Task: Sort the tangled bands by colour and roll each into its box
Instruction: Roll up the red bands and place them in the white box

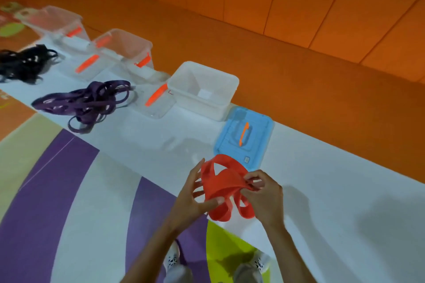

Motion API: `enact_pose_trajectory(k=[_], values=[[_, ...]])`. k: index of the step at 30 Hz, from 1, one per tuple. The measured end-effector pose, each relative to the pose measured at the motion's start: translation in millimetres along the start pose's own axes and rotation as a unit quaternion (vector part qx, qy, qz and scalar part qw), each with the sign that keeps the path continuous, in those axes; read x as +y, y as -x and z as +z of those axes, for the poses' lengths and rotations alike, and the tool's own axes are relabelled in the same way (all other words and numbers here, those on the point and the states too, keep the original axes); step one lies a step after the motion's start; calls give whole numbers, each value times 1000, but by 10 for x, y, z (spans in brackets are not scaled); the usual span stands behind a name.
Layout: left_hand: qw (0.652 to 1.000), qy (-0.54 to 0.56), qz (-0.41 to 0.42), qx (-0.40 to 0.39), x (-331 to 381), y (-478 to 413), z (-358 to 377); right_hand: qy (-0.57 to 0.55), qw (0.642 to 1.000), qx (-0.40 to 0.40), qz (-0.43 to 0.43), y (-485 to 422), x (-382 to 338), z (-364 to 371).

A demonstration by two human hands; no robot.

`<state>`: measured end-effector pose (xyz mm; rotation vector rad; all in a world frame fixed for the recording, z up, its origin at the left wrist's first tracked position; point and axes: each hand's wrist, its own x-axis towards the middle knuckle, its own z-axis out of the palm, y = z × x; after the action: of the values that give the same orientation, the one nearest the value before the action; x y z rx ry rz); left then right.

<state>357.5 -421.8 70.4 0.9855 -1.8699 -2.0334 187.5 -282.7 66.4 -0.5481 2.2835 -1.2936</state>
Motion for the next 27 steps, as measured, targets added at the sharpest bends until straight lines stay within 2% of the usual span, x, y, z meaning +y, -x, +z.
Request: enact_pose_trajectory(k=[4,11,15,19,24,27], values=[[999,31,18,-18,-32,69,-807,-2,1000,18,15,73,-405,671],[993,75,54,79,-34,171,-1807,20,1000,6,-12,161,-929,1589],[991,71,58,99,-13,-27,-2219,39,999,4,-31,-10,-1106,1937],[992,40,44,114,20,-361,-2436,89,996,-1,-26,-272,-1180,2145],[994,11,2,113,44,-986,-2666,141,988,-59,3,-867,-1129,2379],[993,-67,-22,93,-17,-1357,-2780,198,977,-82,18,-1100,-1049,2563]])
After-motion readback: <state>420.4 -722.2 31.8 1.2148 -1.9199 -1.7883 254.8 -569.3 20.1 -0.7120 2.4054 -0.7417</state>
